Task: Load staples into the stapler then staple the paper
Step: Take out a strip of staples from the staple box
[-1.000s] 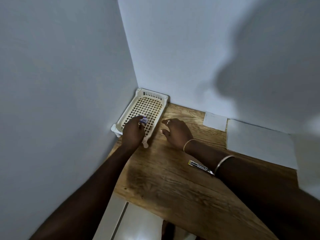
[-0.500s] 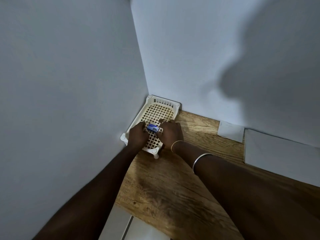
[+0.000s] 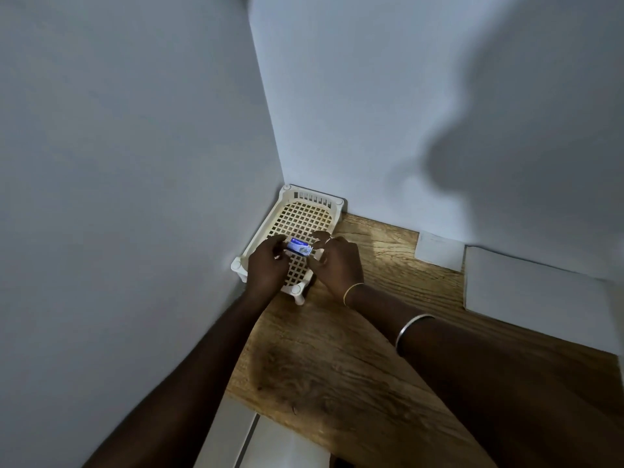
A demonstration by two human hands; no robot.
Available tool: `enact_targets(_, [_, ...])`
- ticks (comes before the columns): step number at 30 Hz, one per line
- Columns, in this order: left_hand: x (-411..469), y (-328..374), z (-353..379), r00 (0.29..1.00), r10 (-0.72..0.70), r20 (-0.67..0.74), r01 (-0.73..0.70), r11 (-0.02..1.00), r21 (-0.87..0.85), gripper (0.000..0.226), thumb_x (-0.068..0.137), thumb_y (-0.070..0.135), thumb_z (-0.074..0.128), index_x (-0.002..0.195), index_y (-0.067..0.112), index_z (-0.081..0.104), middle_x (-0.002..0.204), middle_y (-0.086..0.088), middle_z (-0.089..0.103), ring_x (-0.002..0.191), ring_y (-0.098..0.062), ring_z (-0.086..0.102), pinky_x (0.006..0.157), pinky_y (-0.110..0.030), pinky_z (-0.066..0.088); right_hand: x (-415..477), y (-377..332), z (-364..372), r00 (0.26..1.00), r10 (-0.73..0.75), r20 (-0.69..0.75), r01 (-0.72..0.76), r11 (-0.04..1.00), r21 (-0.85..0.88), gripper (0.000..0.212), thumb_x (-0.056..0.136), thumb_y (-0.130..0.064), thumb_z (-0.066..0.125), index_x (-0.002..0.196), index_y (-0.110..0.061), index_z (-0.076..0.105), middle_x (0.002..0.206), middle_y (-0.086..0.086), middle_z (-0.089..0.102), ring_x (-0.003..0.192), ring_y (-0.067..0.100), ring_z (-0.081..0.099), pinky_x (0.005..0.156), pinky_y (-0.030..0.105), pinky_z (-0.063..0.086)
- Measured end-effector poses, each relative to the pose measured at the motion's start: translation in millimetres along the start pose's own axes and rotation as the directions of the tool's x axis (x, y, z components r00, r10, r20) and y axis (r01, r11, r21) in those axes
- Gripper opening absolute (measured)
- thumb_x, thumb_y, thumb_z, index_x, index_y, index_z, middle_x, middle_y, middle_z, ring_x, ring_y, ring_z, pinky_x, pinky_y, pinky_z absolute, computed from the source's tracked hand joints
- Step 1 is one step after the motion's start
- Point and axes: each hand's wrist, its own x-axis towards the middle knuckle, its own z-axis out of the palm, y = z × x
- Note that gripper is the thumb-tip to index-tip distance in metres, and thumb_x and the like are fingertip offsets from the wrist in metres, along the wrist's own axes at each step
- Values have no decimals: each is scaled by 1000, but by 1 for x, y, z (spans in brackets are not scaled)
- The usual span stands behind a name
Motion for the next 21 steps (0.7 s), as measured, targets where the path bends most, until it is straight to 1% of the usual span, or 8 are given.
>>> enact_targets(3, [-27, 11, 1, 999, 35, 8, -32, 977, -211, 35, 92, 1, 68, 127, 6, 66, 117, -4, 71, 109, -18, 67, 83, -13, 53, -25, 0, -29, 999, -3, -55, 9, 992, 125, 48, 79, -38, 74, 124, -24, 66, 105, -5, 76, 101, 15, 68, 93, 41, 52])
enact_targets(5, [-47, 18, 6, 999, 46, 24, -36, 945, -326, 33, 90, 6, 73, 123, 11, 69, 110, 2, 74, 102, -13, 69, 81, -17, 56, -43, 3, -48, 993, 0, -122, 24, 980, 199, 42, 78, -37, 75, 118, -29, 65, 103, -11, 74, 96, 2, 67, 88, 34, 54])
enact_targets(7, [-68, 23, 12, 995, 64, 72, -26, 897, -441, 31, 90, 10, 76, 120, 16, 71, 108, 4, 77, 101, -9, 72, 76, -19, 57, -62, 6, -67, 985, 22, -171, 19, 971, 239, 42, 77, -36, 77, 116, -31, 64, 101, -14, 73, 94, -3, 67, 86, 27, 53])
enact_targets(9, [-85, 28, 22, 986, 75, 148, 24, 821, -571, 32, 91, 10, 75, 121, 17, 69, 113, 1, 77, 107, -13, 72, 81, -24, 58, -79, 8, -83, 981, 36, -190, 14, 967, 255, 46, 76, -35, 81, 118, -31, 61, 99, -16, 73, 96, -4, 67, 87, 20, 49])
enact_targets(11, [-98, 33, 34, 976, 69, 207, 89, 738, -669, 36, 91, 8, 75, 125, 13, 65, 119, -7, 75, 115, -22, 70, 94, -35, 57, -92, 11, -99, 980, 48, -195, 5, 964, 264, 50, 75, -35, 83, 119, -31, 60, 99, -17, 73, 97, -4, 67, 87, 14, 47])
enact_targets(13, [-107, 40, 45, 970, 51, 240, 148, 660, -737, 37, 90, 7, 74, 125, 11, 64, 120, -13, 74, 116, -28, 69, 99, -42, 54, -104, 13, -115, 978, 53, -204, 2, 966, 259, 51, 76, -36, 84, 120, -29, 59, 98, -16, 73, 99, -4, 67, 87, 11, 45])
enact_targets(16, [-121, 51, 59, 960, 50, 275, 201, 560, -803, 29, 86, 9, 74, 113, 15, 66, 112, -13, 76, 108, -26, 72, 90, -38, 59, -123, 16, -132, 977, 45, -208, 10, 967, 255, 50, 76, -33, 84, 120, -25, 61, 100, -15, 74, 99, -4, 67, 87, 10, 45])
enact_targets(21, [-137, 59, 76, 945, 86, 314, 234, 492, -839, 37, 81, 16, 78, 111, 8, 58, 110, -18, 71, 100, -27, 69, 83, -36, 57, -150, 20, -145, 967, 108, -231, -43, 961, 272, 49, 75, -34, 85, 117, -31, 60, 99, -16, 72, 95, -5, 67, 80, 16, 53])
